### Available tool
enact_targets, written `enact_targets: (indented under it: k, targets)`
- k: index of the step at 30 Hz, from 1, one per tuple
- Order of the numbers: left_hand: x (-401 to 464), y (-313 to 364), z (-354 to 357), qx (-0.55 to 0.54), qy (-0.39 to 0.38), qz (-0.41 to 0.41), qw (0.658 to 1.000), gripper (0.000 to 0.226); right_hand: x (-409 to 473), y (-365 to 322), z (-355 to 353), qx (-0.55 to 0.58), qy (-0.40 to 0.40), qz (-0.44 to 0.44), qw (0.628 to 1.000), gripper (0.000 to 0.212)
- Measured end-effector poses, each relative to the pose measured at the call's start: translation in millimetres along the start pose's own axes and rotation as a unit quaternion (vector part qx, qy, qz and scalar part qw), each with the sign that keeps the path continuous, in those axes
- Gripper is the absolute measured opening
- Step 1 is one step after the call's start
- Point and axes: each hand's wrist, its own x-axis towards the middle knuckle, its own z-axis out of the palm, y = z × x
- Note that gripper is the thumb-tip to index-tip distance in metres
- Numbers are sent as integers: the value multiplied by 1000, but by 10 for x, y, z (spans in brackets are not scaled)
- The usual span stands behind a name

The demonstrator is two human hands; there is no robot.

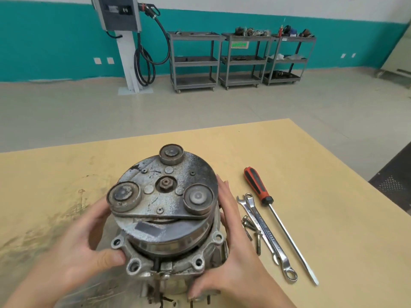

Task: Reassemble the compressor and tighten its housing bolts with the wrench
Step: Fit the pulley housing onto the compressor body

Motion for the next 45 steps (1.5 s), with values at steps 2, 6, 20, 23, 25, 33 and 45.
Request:
enact_targets:
  k: [2, 6, 20, 23, 25, 33, 45]
  targets:
    - [2, -67, 17, -10, -26, -11, 1000, 95, -6, 41, 0, 19, 8, 2, 1000, 127]
    - [16, 126, 45, 1, -65, -71, 995, 106, -28, 105, 16, 67, -9, 27, 997, 137]
    - [14, 401, -19, 33, -96, -107, 989, 90, -3, -80, 9, 28, -16, 28, 999, 123]
    - [-34, 375, 0, 25, -76, -117, 990, 93, 31, -100, -51, 1, -22, 16, 1000, 119]
    - [-89, 375, -1, 23, -52, -123, 991, 96, 100, -92, -91, -20, -60, 17, 998, 114]
    - [-480, 482, 173, 65, 131, -145, 979, 88, 479, -216, -185, -50, -208, 80, 974, 107]
    - [-836, 596, 194, 103, 194, -154, 963, 123, -642, -491, 196, -186, 28, 94, 978, 75]
